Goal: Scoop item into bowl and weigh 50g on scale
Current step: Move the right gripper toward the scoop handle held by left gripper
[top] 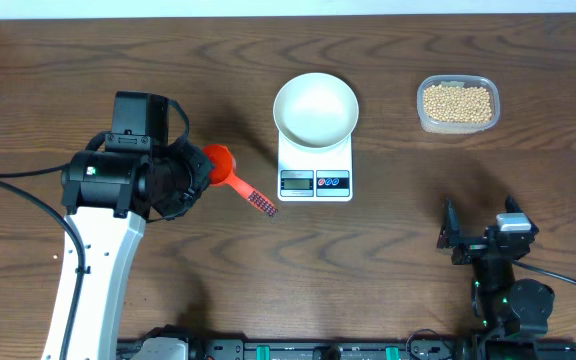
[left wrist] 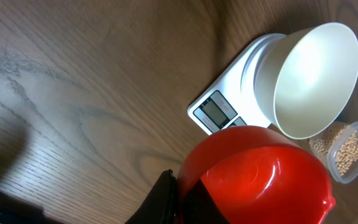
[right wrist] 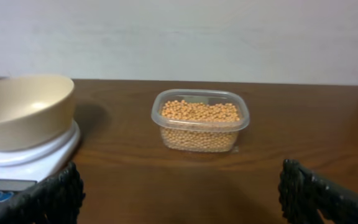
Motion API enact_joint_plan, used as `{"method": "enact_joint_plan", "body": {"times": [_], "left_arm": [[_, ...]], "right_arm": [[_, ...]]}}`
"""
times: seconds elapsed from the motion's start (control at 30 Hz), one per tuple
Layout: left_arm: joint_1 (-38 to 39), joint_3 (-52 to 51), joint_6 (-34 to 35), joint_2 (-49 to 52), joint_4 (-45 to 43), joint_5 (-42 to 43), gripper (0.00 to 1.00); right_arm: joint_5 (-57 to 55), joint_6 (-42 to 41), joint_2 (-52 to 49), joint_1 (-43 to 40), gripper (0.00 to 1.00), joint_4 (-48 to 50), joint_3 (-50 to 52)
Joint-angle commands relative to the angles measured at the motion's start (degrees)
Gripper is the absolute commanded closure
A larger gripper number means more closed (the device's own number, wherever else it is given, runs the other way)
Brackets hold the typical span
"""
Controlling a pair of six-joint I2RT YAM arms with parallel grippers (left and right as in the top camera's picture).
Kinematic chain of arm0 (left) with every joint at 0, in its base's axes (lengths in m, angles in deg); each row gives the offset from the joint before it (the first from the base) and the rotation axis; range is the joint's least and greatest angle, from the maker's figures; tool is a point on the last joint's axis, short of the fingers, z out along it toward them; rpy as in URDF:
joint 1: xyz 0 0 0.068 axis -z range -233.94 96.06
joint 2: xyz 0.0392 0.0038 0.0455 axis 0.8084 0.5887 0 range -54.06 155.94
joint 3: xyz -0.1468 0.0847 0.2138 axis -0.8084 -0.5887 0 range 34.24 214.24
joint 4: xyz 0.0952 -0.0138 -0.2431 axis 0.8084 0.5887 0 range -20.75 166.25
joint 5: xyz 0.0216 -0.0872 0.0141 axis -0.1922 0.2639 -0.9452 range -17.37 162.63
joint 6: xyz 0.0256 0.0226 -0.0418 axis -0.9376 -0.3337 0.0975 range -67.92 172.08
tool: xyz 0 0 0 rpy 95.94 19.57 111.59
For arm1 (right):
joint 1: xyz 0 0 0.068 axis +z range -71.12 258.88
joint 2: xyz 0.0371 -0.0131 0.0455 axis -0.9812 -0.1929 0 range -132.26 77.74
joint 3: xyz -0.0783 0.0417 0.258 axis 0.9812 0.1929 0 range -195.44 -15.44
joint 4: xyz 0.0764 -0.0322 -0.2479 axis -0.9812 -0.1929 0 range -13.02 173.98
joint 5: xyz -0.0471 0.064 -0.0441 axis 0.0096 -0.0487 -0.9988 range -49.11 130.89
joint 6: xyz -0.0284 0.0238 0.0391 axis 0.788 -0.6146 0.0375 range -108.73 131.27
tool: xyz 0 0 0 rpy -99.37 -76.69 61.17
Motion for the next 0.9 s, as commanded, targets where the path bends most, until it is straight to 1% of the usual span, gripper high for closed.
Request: {"method": "enact_joint_plan", "body": {"times": [0.0,0.03,0.07,0.17,0.2,0.3,0.4,0.47,0.53,0.6,0.63,0.67,0.7,0.8,0.87], "left_arm": [[0.09,0.07,1.95,-0.26,0.42,0.28,0.93],[0.09,0.07,1.95,-0.26,0.44,0.28,0.93],[0.09,0.07,1.95,-0.26,0.63,0.28,0.93],[0.09,0.07,1.92,-0.26,1.07,0.28,0.93],[0.09,0.07,1.92,-0.26,1.03,0.28,0.93],[0.09,0.07,1.97,-0.26,0.87,0.26,0.93],[0.09,0.07,1.95,-0.26,0.57,0.24,0.93],[0.09,0.07,1.95,-0.26,0.42,0.24,0.93],[0.09,0.07,1.97,-0.26,0.33,0.24,0.93],[0.09,0.07,1.95,-0.26,0.17,0.22,0.93],[0.09,0.07,1.95,-0.26,0.09,0.22,0.93],[0.09,0.07,1.97,-0.26,-0.11,0.24,0.93],[0.09,0.07,2.01,-0.26,-0.11,0.24,0.93],[0.09,0.07,3.87,-0.26,-0.09,0.24,0.93],[0.09,0.07,5.11,-0.26,-0.13,0.24,0.93]], "right_arm": [[2.25,-13.18,0.37,0.35,0.01,0.37,0.09],[3.04,-15.63,0.37,0.35,0.01,0.48,0.09],[6.97,-21.40,0.37,0.35,0.01,0.46,0.09],[15.13,-22.21,-0.48,0.35,0.01,1.03,0.09],[20.00,-22.23,-1.60,0.35,0.01,1.57,0.09],[26.03,-22.58,-3.91,0.35,0.01,2.67,-0.63],[29.99,-25.05,-7.54,0.35,0.01,2.69,-3.19],[32.98,-25.66,-11.50,0.35,0.01,2.64,-5.92],[36.68,-25.64,-17.84,0.35,0.01,2.62,-10.45],[41.90,-25.64,-26.62,0.35,0.01,2.60,-17.00],[43.41,-25.66,-28.68,0.35,0.01,2.60,-18.56],[48.68,-25.64,-34.73,0.35,0.01,2.60,-23.21],[50.47,-25.64,-36.81,0.35,0.01,2.60,-24.74],[57.64,-25.66,-45.24,0.35,0.01,2.60,-30.99],[61.29,-28.24,-50.90,0.48,0.01,2.62,-35.19]]}}
